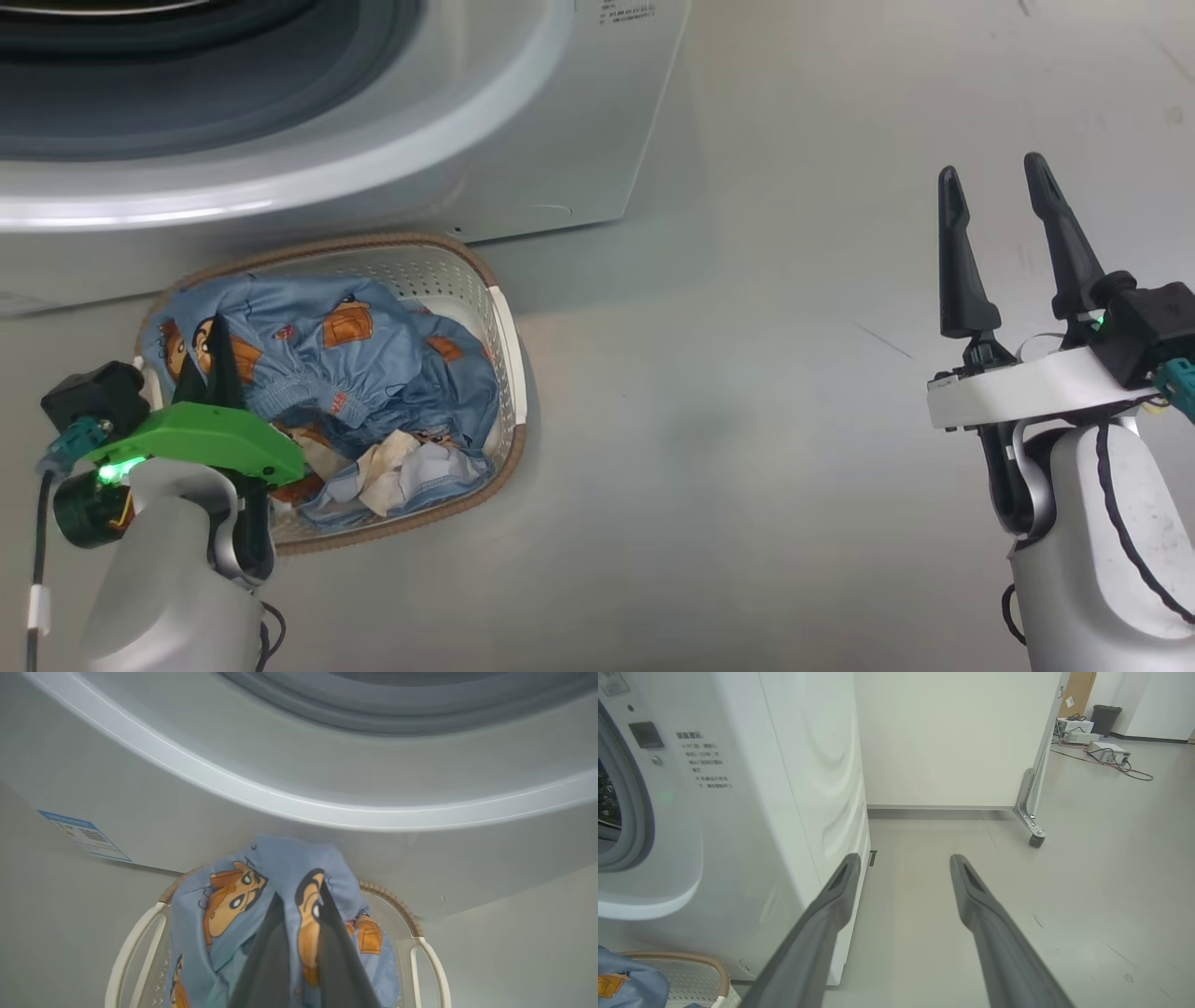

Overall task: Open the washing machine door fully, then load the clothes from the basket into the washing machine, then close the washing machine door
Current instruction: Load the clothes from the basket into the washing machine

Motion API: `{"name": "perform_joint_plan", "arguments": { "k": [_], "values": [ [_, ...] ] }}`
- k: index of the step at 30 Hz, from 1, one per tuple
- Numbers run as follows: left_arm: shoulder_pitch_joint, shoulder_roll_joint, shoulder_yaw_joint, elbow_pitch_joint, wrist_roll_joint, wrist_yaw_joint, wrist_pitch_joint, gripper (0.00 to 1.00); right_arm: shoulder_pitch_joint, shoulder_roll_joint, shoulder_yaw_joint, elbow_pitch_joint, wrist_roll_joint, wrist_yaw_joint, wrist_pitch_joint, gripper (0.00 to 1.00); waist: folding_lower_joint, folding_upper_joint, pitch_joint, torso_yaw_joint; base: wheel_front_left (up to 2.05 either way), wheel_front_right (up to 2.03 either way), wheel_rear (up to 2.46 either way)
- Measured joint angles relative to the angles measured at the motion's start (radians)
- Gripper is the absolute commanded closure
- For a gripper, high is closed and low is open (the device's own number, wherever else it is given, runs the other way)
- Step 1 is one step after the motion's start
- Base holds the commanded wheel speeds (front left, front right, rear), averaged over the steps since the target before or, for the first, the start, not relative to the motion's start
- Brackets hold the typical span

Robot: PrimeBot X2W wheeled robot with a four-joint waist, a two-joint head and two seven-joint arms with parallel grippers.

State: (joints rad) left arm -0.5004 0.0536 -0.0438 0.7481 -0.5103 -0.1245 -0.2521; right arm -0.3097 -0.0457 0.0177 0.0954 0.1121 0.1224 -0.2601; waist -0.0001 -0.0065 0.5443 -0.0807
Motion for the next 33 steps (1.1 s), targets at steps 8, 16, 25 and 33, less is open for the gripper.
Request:
{"name": "perform_joint_plan", "arguments": {
  "k": [8,16,25,33],
  "values": [
    [0.099,0.001,0.047,-0.175,0.055,-0.001,0.0,1.0,0.07,0.0,-0.007,0.021,0.0,0.0,0.0,0.0,0.0,0.0,-0.117,0.006,0.0,0.0,0.0],
    [0.246,-0.007,0.076,-0.301,0.1,-0.001,0.0,1.0,0.153,0.001,-0.018,0.043,0.001,0.0,0.0,0.0,0.0,0.0,-0.247,0.01,0.0,0.0,0.0],
    [0.399,-0.01,0.075,-0.399,0.156,-0.001,0.0,1.0,0.254,0.0,-0.015,0.065,0.001,0.0,0.0,0.0,0.0,0.0,-0.376,0.018,0.0,0.0,0.0],
    [0.546,-0.011,0.071,-0.443,0.161,0.012,0.0,1.0,0.342,-0.005,0.016,0.083,0.001,0.0,0.0,0.0,0.0,0.0,-0.488,0.024,0.0,0.0,0.0]
  ]
}}
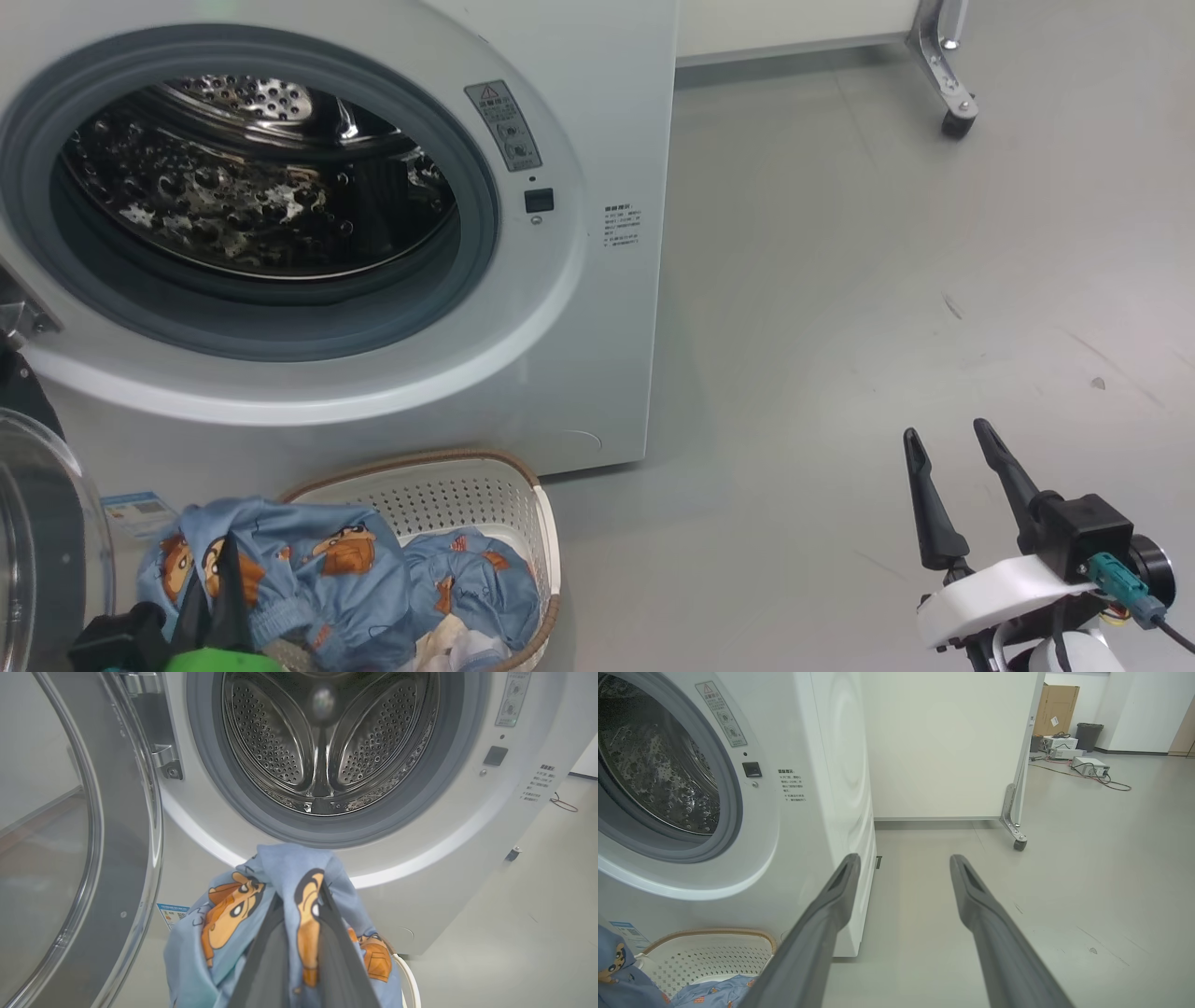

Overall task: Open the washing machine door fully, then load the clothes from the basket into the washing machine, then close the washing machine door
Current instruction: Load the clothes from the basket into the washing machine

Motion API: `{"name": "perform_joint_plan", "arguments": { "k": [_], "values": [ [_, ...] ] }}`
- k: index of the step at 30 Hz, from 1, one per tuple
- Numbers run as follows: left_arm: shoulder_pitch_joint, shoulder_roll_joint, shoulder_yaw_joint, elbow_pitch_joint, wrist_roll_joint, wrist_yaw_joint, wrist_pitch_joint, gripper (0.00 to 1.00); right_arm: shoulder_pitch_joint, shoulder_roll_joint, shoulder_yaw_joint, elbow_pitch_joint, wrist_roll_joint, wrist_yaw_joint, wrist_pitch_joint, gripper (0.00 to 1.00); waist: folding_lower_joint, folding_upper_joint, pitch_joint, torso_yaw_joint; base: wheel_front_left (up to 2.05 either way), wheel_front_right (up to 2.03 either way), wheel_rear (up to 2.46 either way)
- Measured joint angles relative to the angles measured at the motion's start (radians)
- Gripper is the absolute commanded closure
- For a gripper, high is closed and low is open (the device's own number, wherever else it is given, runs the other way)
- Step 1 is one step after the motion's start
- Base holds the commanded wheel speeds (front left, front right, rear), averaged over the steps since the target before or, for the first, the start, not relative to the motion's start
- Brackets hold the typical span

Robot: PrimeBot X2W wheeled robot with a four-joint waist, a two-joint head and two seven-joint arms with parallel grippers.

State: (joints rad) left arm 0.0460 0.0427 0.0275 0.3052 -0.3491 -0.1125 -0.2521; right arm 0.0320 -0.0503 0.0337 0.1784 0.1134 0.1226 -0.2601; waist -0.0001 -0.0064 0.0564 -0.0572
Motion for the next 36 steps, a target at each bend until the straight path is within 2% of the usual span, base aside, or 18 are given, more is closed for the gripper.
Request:
{"name": "perform_joint_plan", "arguments": {
  "k": [11,36],
  "values": [
    [0.1,0.0,-0.024,-0.095,0.006,0.021,0.0,1.0,0.044,-0.009,0.012,-0.011,0.004,0.0,0.0,0.0,0.0,0.0,-0.079,0.001,0.0,0.0,0.0],
    [0.147,0.001,-0.083,-0.225,-0.051,0.077,0.0,1.0,0.054,-0.021,0.045,-0.037,0.009,0.0,0.0,0.0,0.0,0.0,-0.06,-0.001,0.0,0.0,0.0]
  ]
}}
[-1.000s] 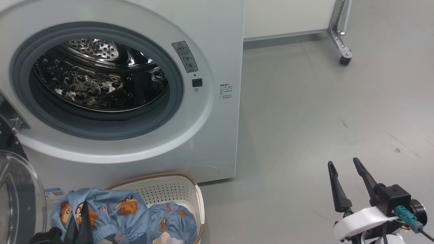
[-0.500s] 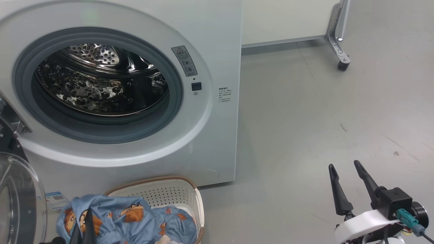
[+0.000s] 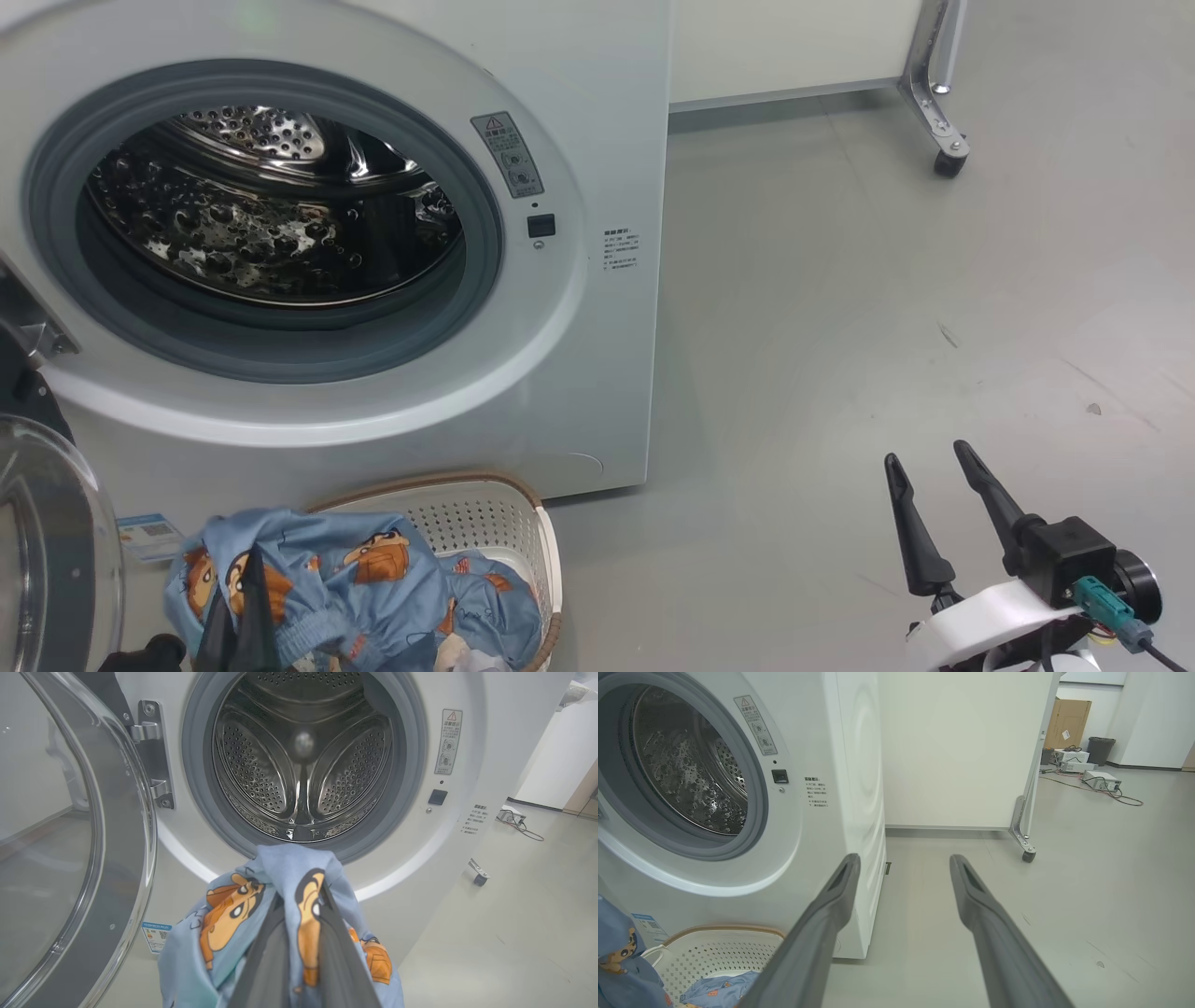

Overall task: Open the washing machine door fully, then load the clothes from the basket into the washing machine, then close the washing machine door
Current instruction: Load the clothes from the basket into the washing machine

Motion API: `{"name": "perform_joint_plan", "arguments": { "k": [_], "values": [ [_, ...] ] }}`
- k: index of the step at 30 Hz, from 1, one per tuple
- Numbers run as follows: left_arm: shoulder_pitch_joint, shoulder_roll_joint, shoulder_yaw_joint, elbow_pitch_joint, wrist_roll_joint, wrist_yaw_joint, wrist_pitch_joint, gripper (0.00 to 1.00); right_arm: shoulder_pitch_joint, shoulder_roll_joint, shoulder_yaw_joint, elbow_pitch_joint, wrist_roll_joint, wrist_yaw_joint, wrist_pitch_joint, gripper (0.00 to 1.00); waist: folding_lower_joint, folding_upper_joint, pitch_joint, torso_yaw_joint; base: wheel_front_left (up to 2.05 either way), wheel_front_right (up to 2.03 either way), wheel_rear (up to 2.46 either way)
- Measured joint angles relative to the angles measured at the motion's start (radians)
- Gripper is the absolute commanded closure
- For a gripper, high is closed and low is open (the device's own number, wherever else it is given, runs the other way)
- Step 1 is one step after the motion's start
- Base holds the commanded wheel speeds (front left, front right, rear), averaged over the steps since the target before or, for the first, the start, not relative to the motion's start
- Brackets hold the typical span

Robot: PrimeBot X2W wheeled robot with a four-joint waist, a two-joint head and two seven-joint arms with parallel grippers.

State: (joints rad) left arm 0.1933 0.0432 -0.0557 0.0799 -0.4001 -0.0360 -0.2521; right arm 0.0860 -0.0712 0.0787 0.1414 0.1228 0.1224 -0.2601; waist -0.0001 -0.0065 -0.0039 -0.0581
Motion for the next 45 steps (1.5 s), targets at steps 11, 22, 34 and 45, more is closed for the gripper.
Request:
{"name": "perform_joint_plan", "arguments": {
  "k": [11,22,34,45],
  "values": [
    [-0.152,0.0,-0.004,-0.026,0.011,0.027,0.0,1.0,-0.033,0.008,0.049,-0.018,0.008,0.0,0.0,0.0,0.0,0.0,0.085,-0.023,0.0,0.0,0.0],
    [-0.454,0.098,0.077,-0.011,0.056,0.064,0.039,1.0,-0.097,0.017,0.073,-0.037,0.017,0.0,0.0,0.0,0.0001,0.0,0.215,-0.091,0.0,0.0,0.0],
    [-0.742,0.255,0.158,0.2,0.078,0.081,0.124,1.0,-0.175,0.023,0.166,-0.046,0.018,0.0,0.0,0.0,0.0002,0.0,0.388,-0.202,0.0,0.0,0.0],
    [-0.946,0.348,0.171,0.281,0.103,0.07,0.147,1.0,-0.232,0.027,0.184,-0.072,0.036,0.0,0.0,0.0,0.0002,0.0,0.547,-0.291,0.0,0.0,0.0]
  ]
}}
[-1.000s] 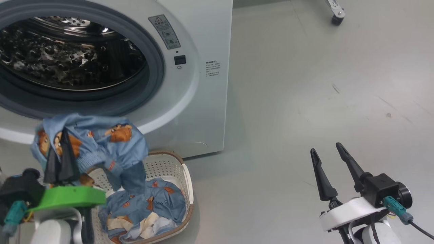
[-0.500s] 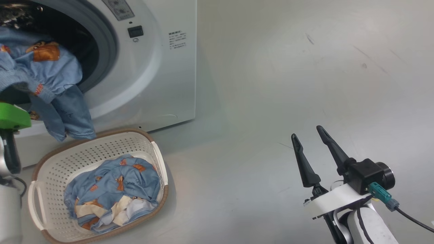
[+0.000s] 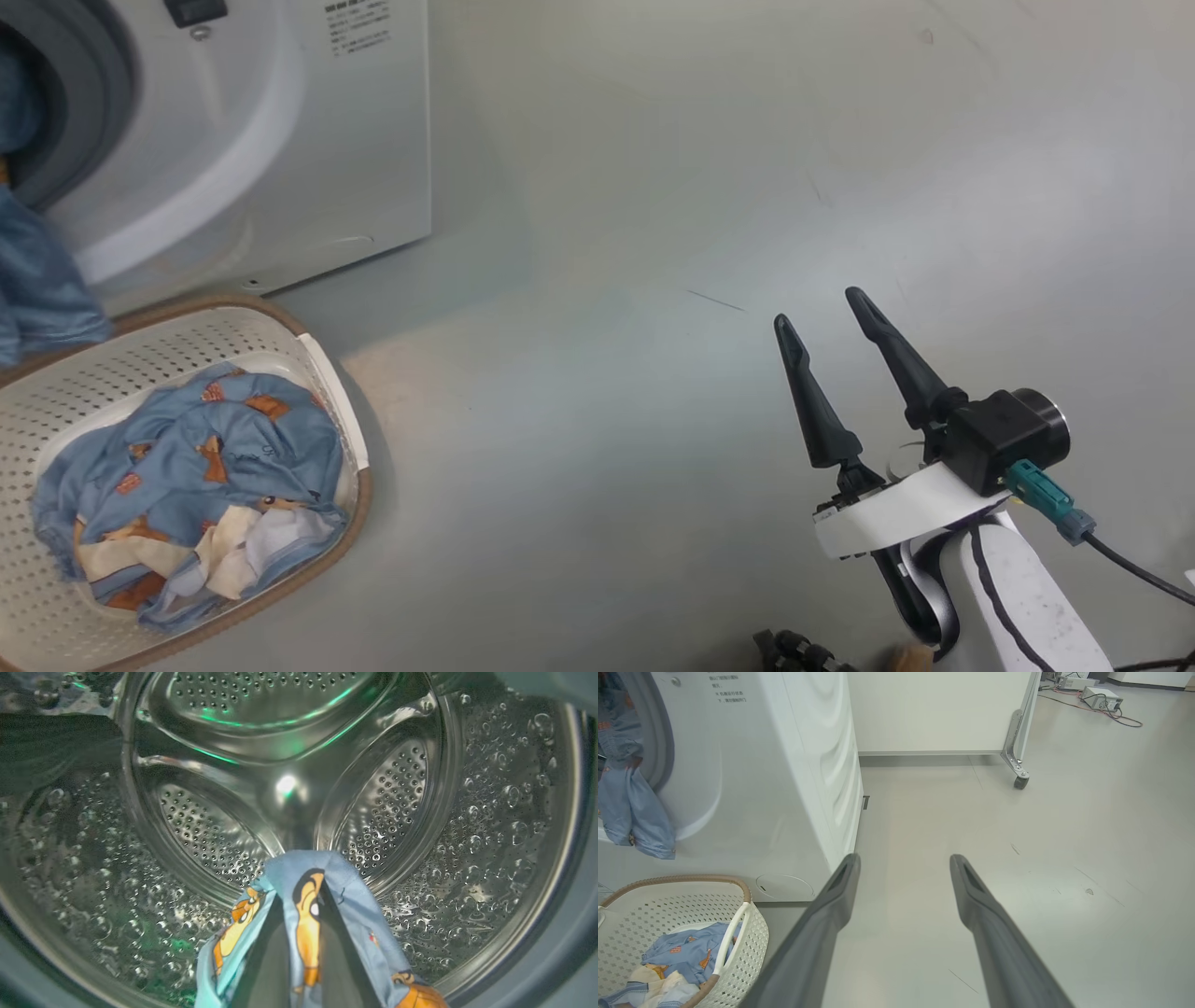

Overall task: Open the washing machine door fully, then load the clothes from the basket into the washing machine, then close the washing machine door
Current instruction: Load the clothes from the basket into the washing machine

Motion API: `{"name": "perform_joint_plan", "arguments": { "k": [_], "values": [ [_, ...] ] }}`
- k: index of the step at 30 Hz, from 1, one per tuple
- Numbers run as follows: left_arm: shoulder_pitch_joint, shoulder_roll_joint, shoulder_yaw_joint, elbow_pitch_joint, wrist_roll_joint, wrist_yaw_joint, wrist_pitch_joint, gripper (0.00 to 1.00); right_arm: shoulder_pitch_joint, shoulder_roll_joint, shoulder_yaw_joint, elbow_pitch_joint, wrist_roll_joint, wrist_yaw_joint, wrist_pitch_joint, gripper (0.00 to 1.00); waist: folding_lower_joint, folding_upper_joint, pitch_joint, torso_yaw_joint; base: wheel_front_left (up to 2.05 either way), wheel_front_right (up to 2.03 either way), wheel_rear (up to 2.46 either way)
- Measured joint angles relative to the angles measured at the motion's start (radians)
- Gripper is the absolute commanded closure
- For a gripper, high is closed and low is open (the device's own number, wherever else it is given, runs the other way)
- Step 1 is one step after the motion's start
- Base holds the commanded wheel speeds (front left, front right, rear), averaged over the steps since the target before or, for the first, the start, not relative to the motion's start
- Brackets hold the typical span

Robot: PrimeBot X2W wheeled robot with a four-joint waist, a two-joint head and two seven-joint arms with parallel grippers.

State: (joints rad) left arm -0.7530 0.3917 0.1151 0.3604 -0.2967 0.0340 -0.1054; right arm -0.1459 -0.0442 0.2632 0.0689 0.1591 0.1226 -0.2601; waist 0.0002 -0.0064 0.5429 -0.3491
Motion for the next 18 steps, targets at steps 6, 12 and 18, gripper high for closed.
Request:
{"name": "perform_joint_plan", "arguments": {
  "k": [6,12,18],
  "values": [
    [-0.134,0.034,-0.013,0.03,0.012,-0.018,-0.003,1.0,-0.053,0.001,-0.009,-0.012,0.002,0.0,0.0,0.0,0.0001,0.0,0.09,-0.027,0.0,0.0,0.0],
    [-0.223,0.047,-0.013,0.086,0.016,-0.025,-0.026,1.0,-0.077,0.002,0.002,-0.017,0.032,0.0,0.0,0.0,0.0001,0.0,0.16,-0.043,0.0,0.0,0.0],
    [-0.302,0.073,0.014,0.137,0.021,-0.025,-0.075,1.0,-0.083,0.004,0.007,-0.014,0.044,0.0,0.0,0.0,0.0,0.0,0.198,-0.055,0.0,0.0,0.0]
  ]
}}
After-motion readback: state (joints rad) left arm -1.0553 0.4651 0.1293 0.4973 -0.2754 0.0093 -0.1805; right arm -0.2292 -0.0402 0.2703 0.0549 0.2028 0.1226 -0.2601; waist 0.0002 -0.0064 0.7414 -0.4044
